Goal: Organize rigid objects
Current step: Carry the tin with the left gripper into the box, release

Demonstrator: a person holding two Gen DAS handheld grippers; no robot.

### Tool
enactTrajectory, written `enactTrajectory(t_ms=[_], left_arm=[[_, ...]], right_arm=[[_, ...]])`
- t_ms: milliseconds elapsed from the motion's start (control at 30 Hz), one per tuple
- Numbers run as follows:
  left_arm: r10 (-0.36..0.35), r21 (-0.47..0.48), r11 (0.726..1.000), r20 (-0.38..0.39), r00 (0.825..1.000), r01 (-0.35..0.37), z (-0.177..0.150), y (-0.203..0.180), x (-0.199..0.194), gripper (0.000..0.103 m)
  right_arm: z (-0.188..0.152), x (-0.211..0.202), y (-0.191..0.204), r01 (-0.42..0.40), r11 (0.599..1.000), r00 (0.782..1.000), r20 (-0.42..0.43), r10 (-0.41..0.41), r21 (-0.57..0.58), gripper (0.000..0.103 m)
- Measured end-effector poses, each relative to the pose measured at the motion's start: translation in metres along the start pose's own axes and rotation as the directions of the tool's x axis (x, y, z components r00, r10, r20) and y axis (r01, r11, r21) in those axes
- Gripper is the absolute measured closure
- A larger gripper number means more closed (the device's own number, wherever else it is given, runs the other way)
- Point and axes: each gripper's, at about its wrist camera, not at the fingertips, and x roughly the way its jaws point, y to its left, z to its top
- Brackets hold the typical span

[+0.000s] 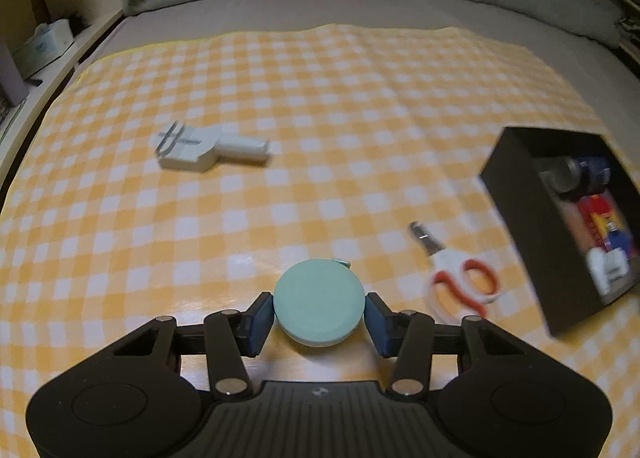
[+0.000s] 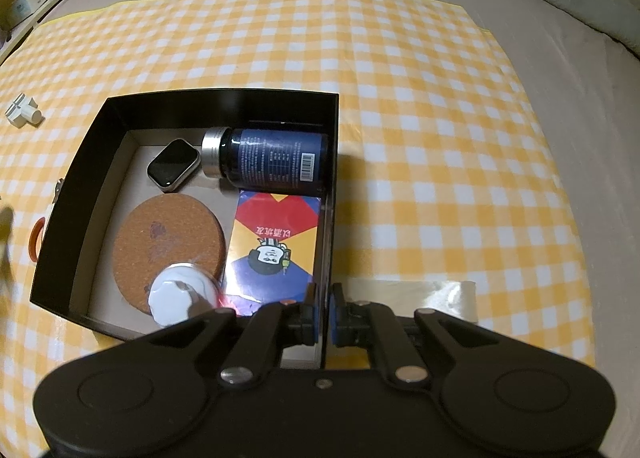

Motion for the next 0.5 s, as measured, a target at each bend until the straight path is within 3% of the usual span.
enactTrajectory(t_ms=[233,500], left_arm=[[-0.081,0.007,0.997,0.031,0.996,0.081,0.012,-0.037,-0.021,0.052],[-0.182,0.022,0.983,0.081,0.980,0.181,0.027,-0.078,-0.044,0.052]], right_arm=[[0.000,0.001,0.000,0.002,1.000,1.000,0.000,-0.002,-0.003,0.098],[0.000,0.000,0.001,0.003,1.000,1.000,0.000,-0.003,-0.003,0.098]])
